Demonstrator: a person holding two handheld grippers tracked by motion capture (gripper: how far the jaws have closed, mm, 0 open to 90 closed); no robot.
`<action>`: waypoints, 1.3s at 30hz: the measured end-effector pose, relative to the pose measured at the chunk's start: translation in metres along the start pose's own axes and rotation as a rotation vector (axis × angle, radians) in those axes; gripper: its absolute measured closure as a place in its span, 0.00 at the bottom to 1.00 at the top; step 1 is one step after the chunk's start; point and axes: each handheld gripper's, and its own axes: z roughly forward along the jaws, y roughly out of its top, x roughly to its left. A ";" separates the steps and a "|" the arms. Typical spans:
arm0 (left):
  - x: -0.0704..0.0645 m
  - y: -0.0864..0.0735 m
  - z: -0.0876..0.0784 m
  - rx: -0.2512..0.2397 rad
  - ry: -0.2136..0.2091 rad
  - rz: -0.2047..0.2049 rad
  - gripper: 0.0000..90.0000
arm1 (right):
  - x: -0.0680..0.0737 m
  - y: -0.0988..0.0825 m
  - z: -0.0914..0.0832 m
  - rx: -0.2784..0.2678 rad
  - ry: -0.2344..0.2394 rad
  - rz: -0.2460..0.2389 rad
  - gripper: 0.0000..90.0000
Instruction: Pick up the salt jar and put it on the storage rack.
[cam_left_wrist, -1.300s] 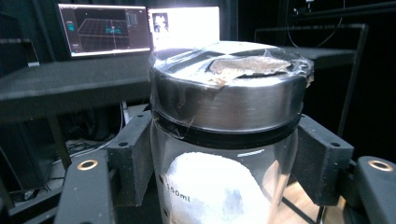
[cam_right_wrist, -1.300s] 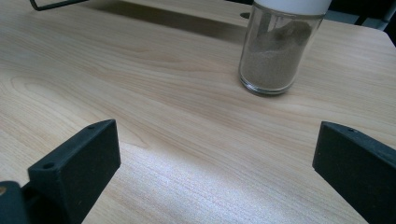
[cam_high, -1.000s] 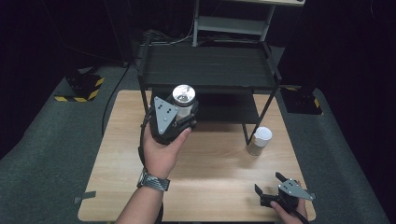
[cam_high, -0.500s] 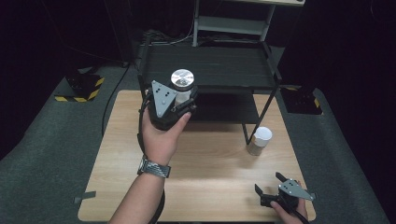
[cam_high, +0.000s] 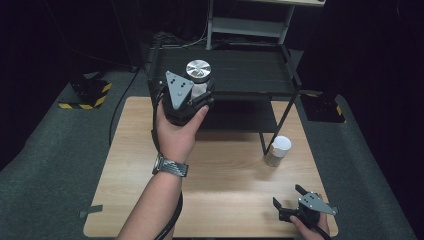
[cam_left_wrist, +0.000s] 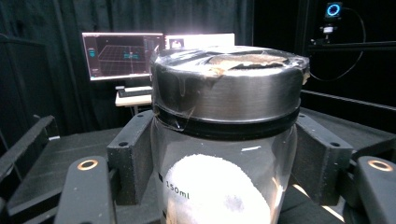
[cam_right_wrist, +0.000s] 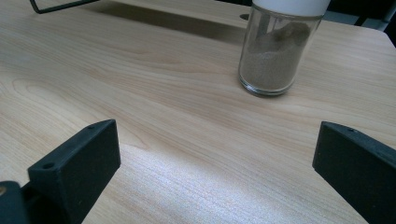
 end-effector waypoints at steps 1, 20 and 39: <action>0.000 0.002 0.004 -0.001 0.007 0.003 0.34 | 0.000 0.000 0.000 0.000 0.000 -0.001 0.01; 0.004 0.002 0.038 0.003 0.061 -0.007 0.34 | -0.001 -0.002 -0.001 -0.009 0.002 -0.002 0.01; 0.004 0.000 0.068 0.005 0.082 -0.021 0.34 | -0.002 -0.002 -0.001 -0.009 0.007 0.005 0.01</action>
